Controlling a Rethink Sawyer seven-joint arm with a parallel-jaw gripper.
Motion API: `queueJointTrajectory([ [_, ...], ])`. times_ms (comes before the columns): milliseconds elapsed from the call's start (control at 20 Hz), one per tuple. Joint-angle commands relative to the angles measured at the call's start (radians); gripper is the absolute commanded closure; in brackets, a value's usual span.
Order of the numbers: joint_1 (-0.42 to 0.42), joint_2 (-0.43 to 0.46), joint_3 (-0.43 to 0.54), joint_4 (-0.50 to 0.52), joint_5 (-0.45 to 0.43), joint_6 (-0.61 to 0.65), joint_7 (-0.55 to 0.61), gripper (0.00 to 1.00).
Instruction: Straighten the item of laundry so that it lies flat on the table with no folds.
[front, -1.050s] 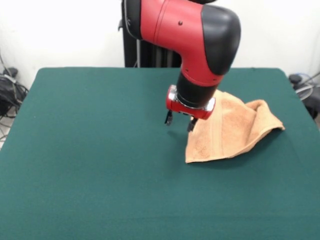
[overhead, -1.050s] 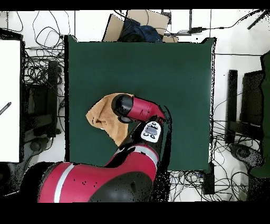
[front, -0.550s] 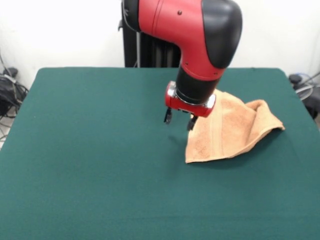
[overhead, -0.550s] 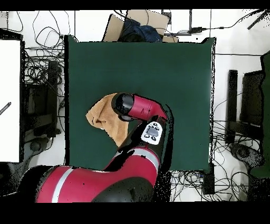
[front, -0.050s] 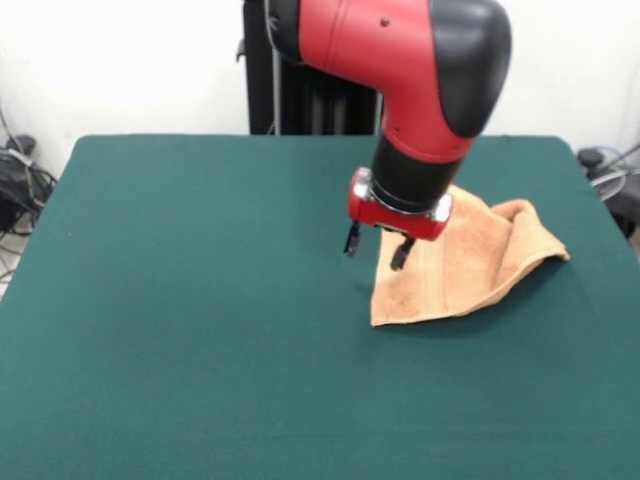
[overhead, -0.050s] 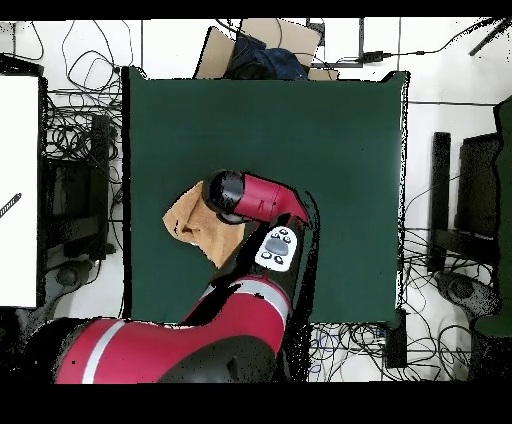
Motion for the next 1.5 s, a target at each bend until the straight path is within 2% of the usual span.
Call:
queueJointTrajectory([
  [50,0.053,0.072,0.011,-0.056,0.064,0.038,0.355,0.00],
  [450,0.072,0.098,-0.009,-0.075,0.098,0.057,0.356,0.00],
  [600,0.014,0.147,0.047,-0.064,0.111,-0.042,0.305,0.00],
  [800,-0.016,0.176,0.086,-0.045,0.118,-0.136,0.279,0.00],
  [1500,-0.029,0.168,0.113,-0.002,0.129,-0.218,0.254,0.00],
])
